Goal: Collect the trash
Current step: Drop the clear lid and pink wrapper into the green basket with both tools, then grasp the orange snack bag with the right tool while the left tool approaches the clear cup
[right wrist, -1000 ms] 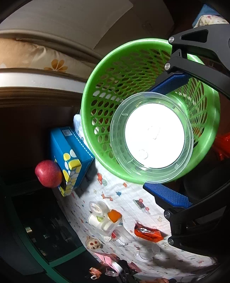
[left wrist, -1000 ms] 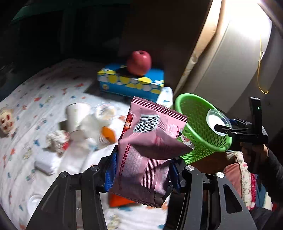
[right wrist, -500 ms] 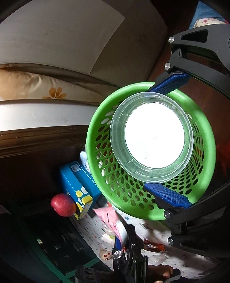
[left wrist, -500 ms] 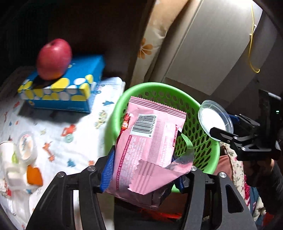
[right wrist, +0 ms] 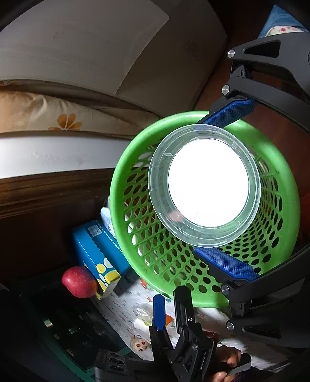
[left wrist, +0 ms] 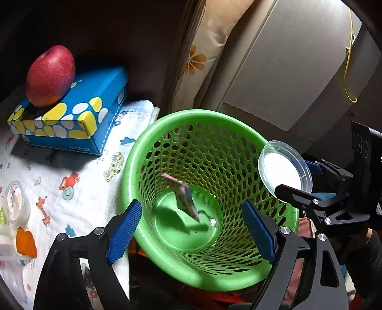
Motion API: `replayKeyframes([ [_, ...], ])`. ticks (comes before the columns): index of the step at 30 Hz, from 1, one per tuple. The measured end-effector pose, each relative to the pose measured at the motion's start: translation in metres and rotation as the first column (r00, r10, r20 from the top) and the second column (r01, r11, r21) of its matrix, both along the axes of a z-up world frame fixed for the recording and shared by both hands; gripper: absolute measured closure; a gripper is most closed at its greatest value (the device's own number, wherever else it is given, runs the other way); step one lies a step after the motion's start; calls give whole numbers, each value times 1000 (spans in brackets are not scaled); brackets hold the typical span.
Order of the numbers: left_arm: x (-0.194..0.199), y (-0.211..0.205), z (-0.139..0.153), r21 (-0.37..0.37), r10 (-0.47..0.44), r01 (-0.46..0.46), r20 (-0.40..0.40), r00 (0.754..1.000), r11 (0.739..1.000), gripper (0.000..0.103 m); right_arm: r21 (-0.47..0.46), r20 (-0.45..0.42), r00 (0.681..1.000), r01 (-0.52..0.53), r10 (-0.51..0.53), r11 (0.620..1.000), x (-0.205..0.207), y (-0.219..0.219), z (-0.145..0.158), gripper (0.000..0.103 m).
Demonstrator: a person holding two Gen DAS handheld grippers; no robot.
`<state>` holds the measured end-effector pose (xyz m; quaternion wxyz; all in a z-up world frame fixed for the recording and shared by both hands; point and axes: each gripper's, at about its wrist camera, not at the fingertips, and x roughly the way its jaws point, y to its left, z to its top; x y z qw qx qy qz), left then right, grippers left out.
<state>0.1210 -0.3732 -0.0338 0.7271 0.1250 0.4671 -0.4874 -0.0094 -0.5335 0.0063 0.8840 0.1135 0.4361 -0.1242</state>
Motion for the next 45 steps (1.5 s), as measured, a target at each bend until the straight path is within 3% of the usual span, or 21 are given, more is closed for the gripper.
replayKeyframes([
  [6, 9, 41, 13, -26, 82, -82, 28, 996, 996, 17, 39, -89, 994, -62, 66, 997, 33, 14, -25, 11],
  [15, 26, 106, 16, -69, 213, -212, 0, 977, 975, 16, 130, -295, 955, -6, 44, 991, 76, 6, -64, 10],
  [19, 25, 133, 20, -74, 252, -250, 23, 967, 965, 15, 141, -340, 939, 0, 48, 990, 85, 6, -71, 10],
  [27, 30, 195, 24, -83, 375, -370, 53, 926, 925, 14, 115, -287, 958, 34, 1, 993, 81, 5, -66, 5],
  [34, 30, 257, 32, -75, 493, -488, 71, 867, 869, 14, 79, -172, 985, 24, -10, 997, 56, 18, -30, 5],
  [40, 23, 299, 28, -56, 561, -558, 81, 824, 828, 14, 39, -42, 998, -53, 55, 998, 37, 60, 6, 5],
  [45, 16, 332, 20, -49, 616, -614, 71, 784, 788, 14, 30, 18, 983, -185, 185, 982, 37, 112, 16, 5],
])
